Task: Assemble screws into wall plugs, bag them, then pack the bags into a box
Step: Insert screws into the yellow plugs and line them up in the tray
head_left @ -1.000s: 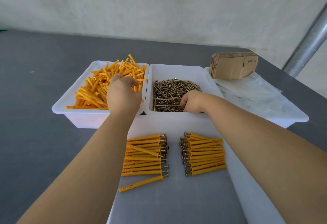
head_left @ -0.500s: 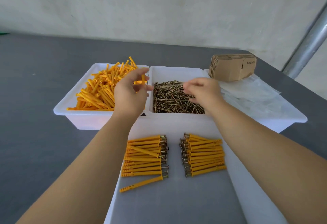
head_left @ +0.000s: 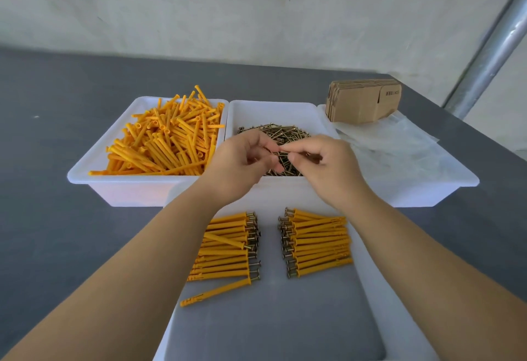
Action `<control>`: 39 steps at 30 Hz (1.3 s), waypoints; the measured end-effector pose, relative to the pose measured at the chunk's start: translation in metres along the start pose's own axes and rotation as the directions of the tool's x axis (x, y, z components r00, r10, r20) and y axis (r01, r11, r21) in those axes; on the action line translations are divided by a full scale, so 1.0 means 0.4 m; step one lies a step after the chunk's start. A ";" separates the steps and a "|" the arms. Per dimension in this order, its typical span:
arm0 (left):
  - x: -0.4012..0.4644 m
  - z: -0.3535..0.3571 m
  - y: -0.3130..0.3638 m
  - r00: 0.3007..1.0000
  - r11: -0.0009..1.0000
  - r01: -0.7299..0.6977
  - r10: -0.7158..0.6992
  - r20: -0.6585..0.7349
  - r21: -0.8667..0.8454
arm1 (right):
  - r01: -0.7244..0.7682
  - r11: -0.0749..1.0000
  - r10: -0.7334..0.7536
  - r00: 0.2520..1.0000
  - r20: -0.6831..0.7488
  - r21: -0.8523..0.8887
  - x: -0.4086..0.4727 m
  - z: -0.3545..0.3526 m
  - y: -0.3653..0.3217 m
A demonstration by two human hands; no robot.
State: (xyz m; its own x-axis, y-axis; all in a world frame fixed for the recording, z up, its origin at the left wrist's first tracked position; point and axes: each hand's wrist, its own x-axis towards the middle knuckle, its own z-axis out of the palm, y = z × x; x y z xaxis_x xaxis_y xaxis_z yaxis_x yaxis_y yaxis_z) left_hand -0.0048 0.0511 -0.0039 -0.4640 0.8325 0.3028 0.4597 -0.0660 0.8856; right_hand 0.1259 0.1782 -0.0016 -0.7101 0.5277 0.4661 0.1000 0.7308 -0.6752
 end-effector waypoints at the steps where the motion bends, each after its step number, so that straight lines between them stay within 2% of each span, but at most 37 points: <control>1: 0.000 0.000 0.001 1.000 1.000 0.010 -0.010 0.002 0.003 | 0.022 0.999 -0.022 1.000 -0.001 -0.047 -0.001 0.000 -0.002; 6: -0.005 0.000 0.006 0.999 0.996 0.010 -0.014 0.040 0.086 | 0.113 0.981 -0.105 0.993 0.060 -0.158 -0.008 -0.001 -0.011; 12: -0.008 0.001 0.015 0.999 0.989 0.003 -0.011 0.049 0.150 | 0.191 0.966 -0.179 0.981 0.078 -0.173 -0.018 0.000 -0.028; 15: -0.009 -0.004 0.019 0.998 0.991 0.009 -0.016 0.054 0.133 | 0.119 0.992 -0.121 0.992 0.030 0.036 -0.024 -0.006 -0.047; 18: -0.013 0.013 0.027 0.994 0.992 -0.034 0.021 0.107 0.120 | 0.063 0.959 -0.103 0.986 0.131 0.276 -0.034 0.004 -0.062; 20: -0.016 0.025 0.034 0.989 0.987 -0.086 0.067 0.135 0.136 | 0.011 0.936 -0.085 0.977 0.197 0.351 -0.038 0.016 -0.070; 21: -0.017 0.027 0.037 0.988 0.986 -0.091 0.073 0.138 0.137 | 0.012 0.944 -0.077 0.980 0.184 0.329 -0.039 0.019 -0.069; 23: -0.016 0.018 0.043 0.991 0.991 -0.071 0.057 0.121 0.117 | 0.132 0.986 -0.138 0.989 0.057 0.102 -0.034 0.016 -0.057; 26: -0.013 -0.002 0.046 0.997 0.994 -0.036 0.028 0.077 0.104 | 0.284 0.917 -0.302 0.953 -0.023 -0.279 -0.023 0.004 -0.046; 28: -0.014 -0.007 0.046 0.996 0.993 -0.040 0.031 0.078 0.115 | 0.306 0.868 -0.332 0.943 0.002 -0.392 -0.022 0.004 -0.049; 36: -0.015 -0.030 0.040 0.999 0.997 -0.005 0.001 0.042 0.076 | 0.294 0.906 -0.269 0.955 0.122 -0.304 -0.026 0.001 -0.052; 39: -0.009 -0.050 0.029 0.992 0.997 0.031 -0.022 -0.121 0.076 | 0.304 0.911 -0.267 0.950 0.162 -0.279 -0.031 0.007 -0.055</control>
State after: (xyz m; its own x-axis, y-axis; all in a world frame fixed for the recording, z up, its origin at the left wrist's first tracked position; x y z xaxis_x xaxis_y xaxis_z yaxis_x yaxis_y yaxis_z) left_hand -0.0129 0.0365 0.0124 -0.5622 0.7610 0.3236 0.5014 0.0025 0.8652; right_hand 0.1305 0.1544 0.0059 -0.8141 0.2362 0.5305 0.0699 0.9468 -0.3142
